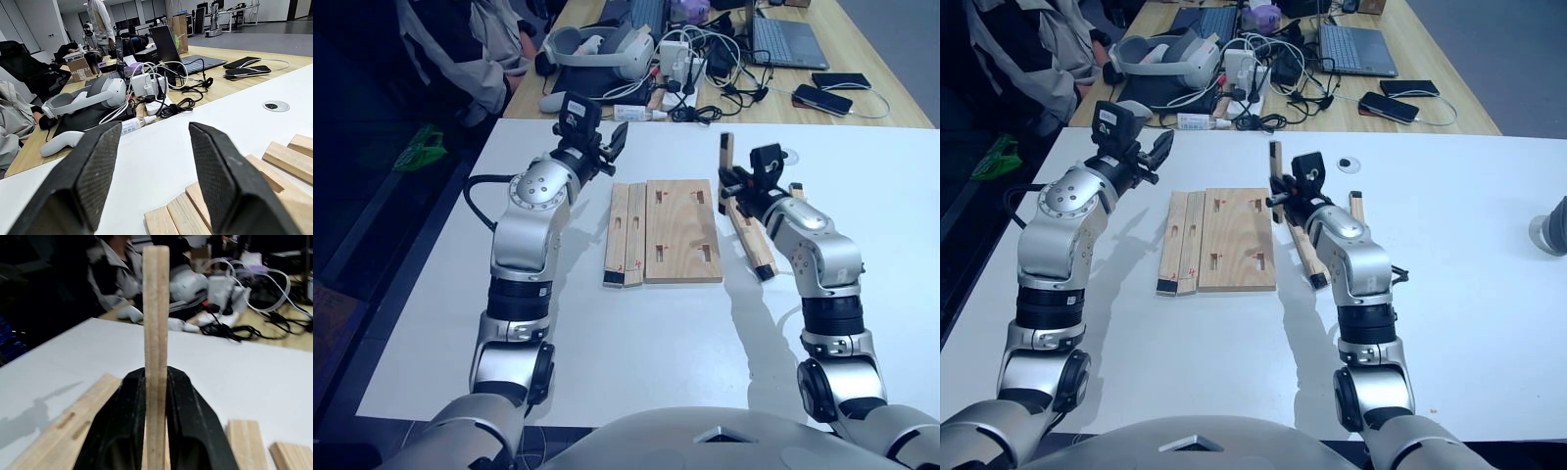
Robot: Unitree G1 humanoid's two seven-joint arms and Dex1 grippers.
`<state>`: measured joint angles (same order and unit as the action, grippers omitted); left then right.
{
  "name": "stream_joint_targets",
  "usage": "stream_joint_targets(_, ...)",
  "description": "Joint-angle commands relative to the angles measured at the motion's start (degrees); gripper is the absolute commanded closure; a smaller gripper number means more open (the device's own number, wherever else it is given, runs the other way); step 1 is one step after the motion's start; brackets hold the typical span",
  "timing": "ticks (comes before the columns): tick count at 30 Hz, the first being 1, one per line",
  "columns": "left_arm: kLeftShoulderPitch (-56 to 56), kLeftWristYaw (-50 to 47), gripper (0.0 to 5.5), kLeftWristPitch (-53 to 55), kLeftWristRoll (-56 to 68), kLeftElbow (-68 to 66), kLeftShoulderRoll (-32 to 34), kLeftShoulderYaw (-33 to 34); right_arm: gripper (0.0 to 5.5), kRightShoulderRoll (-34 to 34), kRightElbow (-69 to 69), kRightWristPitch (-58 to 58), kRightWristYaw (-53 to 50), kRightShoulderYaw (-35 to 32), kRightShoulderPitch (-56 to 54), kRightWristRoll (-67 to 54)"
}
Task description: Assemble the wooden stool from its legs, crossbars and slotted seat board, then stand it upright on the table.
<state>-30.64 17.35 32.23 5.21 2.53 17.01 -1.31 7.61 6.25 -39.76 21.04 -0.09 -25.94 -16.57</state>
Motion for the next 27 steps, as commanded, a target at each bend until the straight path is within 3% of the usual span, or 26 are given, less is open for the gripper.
stream_joint_targets(1, -6.55, 2.54, 2.97, -2.71, -1.08, -7.21, -1.15, -3.13, 5.10, 2.30, 4.33, -0.79, 9.05, 2.87, -3.54, -5.27)
stream_joint_targets(10, -9.33, 5.79, 2.97, -1.31, -0.63, -7.42, -3.27, -6.32, 5.10, 6.69, 1.66, 1.50, 19.37, 10.50, -4.62, -4.70)
stream_joint_targets(17, -7.06, 4.67, 2.97, 0.82, -2.29, -3.93, -4.20, -8.73, 5.10, 7.18, -2.64, 4.92, 17.01, 11.29, -5.39, -0.97)
stream_joint_targets(27, -5.38, 2.15, 2.97, 3.75, -2.71, -4.76, -3.40, -5.71, 5.10, 9.22, 2.67, 5.45, 16.52, 7.17, -3.17, -2.28)
